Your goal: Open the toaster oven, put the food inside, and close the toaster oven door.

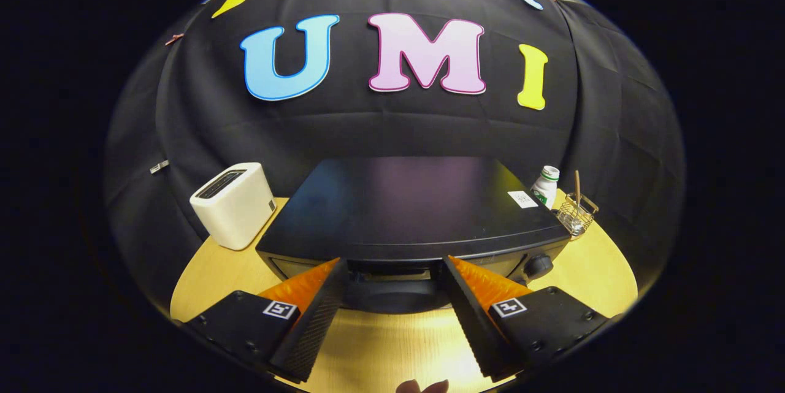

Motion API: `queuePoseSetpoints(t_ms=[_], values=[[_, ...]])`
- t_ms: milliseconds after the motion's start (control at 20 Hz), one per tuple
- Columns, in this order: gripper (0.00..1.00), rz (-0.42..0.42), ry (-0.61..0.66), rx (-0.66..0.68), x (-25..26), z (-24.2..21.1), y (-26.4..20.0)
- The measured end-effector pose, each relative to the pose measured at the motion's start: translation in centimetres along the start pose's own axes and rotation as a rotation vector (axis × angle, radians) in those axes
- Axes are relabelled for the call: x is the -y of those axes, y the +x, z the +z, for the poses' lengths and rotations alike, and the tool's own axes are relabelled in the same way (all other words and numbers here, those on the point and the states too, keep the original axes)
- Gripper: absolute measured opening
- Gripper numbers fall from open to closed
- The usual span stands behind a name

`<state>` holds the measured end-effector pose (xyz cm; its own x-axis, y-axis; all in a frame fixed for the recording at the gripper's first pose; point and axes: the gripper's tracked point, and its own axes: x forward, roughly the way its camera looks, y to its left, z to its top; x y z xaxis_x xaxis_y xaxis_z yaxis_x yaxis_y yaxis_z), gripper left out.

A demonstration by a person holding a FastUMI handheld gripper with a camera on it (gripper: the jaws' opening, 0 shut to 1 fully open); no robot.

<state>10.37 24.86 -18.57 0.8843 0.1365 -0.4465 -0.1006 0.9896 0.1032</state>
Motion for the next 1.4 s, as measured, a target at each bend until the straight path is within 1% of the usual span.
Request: queuePoseSetpoints(t_ms=[250,350,600,850,1100,1400], values=[[0.99,0.009,0.002,0.007,-0.3,-0.4,-0.6],[0.99,0.006,-0.001,-0.009,0.0,-1.5,-1.2],[0.99,0.008,-0.01,0.007,0.1,-4.3,-4.0],[1.0,0.009,0.002,-0.028,0.3,-7.1,-5.4],[1.0,0.014,-0.019,-0.065,0.5,-9.4,-6.2],[1.0,0.021,-0.053,-0.169,0.8,-14.3,-7.0]])
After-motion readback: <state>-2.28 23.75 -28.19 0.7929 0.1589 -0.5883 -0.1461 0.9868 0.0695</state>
